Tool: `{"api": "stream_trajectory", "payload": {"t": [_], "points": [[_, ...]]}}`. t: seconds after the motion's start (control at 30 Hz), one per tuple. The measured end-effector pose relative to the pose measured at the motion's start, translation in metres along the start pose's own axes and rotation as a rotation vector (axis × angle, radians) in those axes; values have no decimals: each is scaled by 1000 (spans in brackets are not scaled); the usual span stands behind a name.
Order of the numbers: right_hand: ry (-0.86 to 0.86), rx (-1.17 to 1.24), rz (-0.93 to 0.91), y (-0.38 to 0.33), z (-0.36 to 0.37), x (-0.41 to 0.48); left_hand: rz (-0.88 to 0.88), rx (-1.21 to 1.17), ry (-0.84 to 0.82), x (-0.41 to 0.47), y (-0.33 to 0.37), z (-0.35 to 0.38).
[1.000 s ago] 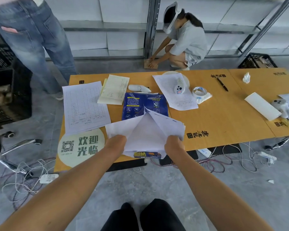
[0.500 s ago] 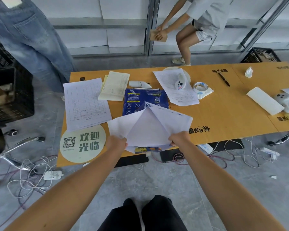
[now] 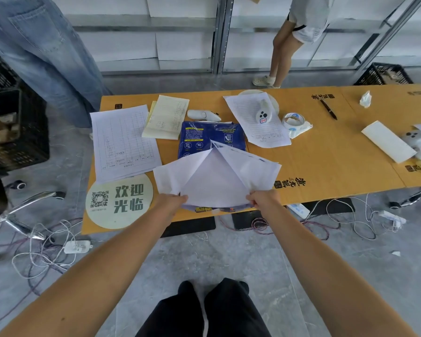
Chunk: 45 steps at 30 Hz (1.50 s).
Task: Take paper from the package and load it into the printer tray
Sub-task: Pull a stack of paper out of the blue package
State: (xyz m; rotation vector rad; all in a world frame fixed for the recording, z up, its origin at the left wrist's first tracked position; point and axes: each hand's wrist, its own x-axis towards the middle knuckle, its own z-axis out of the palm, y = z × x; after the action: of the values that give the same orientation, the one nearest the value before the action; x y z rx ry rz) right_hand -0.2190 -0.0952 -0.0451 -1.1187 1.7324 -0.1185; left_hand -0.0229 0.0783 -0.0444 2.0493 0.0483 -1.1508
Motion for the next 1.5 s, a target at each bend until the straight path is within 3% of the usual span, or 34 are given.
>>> {"api": "stream_trajectory", "payload": {"t": [0.23, 0.37, 0.5, 0.67, 0.73, 0.8, 0.9, 0.97, 1.07, 1.13, 1.23, 1.33, 1.5], "points": [[-310, 5, 77, 8, -25, -21, -121, -120, -414, -6, -5, -32], [-321, 116, 4, 10, -14, -19, -42, -313, -345, -6, -6, -14], [-223, 96, 11, 14, -5, -22, 63, -224, -133, -6, -12, -2], [-499, -108, 34, 20, -37, -25, -70, -232, -475, -23, -8, -25], [-545, 5, 6, 20, -35, -25, -50, -295, -470, -21, -6, -25], [-489, 154, -38, 18, -17, -27, -16, -319, -384, -20, -3, -16], [-294, 84, -123, 19, 5, -28, 32, -197, -239, -19, -5, 0], [-337, 23, -119, 21, -2, -27, 61, -162, -266, -23, -6, -4], [-540, 35, -37, 22, -27, -34, -3, -187, -439, -22, -7, -22], [-594, 93, 7, 22, -33, -38, -18, -201, -437, -19, -5, -27], [-543, 188, 5, 13, -16, -43, 28, -211, -343, -21, 0, -14], [-362, 70, -26, 6, -1, -46, 123, -69, -225, -35, 4, -4], [-342, 63, 1, 13, -15, -55, -1, -159, -397, -40, 1, -21]]}}
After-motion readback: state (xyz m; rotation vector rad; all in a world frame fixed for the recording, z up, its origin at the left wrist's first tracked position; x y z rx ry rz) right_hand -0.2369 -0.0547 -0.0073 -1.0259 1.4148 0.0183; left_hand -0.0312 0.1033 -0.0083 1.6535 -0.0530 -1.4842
